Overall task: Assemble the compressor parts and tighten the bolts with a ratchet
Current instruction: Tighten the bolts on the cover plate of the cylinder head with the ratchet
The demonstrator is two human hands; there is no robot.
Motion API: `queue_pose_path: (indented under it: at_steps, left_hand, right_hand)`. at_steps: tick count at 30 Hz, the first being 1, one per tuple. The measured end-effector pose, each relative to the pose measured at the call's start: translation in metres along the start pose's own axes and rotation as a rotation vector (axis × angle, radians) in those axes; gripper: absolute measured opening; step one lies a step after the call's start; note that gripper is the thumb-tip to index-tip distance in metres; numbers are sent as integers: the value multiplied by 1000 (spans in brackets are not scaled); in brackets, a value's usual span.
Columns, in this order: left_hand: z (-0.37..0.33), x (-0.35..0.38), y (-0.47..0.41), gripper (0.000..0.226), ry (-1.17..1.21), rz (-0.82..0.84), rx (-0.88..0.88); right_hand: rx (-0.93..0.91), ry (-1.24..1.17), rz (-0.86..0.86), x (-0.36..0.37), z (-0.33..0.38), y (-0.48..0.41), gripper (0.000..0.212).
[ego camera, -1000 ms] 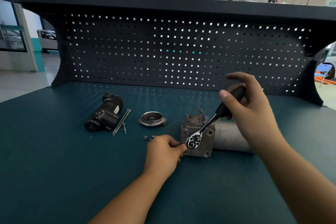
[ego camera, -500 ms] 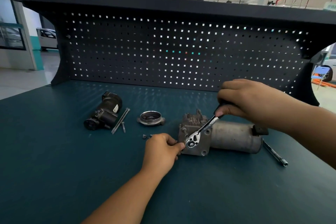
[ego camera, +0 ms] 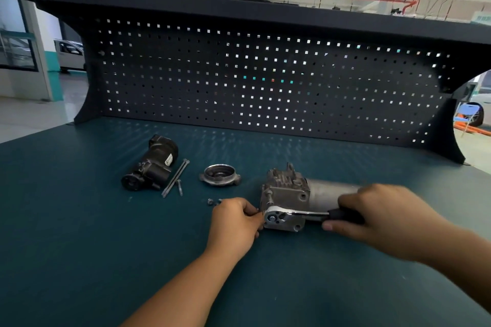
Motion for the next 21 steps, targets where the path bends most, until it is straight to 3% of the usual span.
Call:
queue_pose_path:
  at_steps: [5,12,21]
  left_hand:
    - [-2,-2,1,25,-13,-17,11]
    - [-3,-2,0,25,-24,-31,22]
    - [-2,-1,-1,20,-28,-19,5]
  right_hand:
    - [132,-404,27,46,26,9,46]
    - [136,-684,-30,63,38,4,36]
    - [40,-306,-37,-33,-2,-22,28]
Point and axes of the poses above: each hand's wrist, its own y-axis away from the middle knuckle, its own x-axis out of the palm, z = x × y, the point moved 7 cm from there along -y, towards the middle knuckle, and after that the axes turned 8 degrees about -x, right-handed, at the moved point
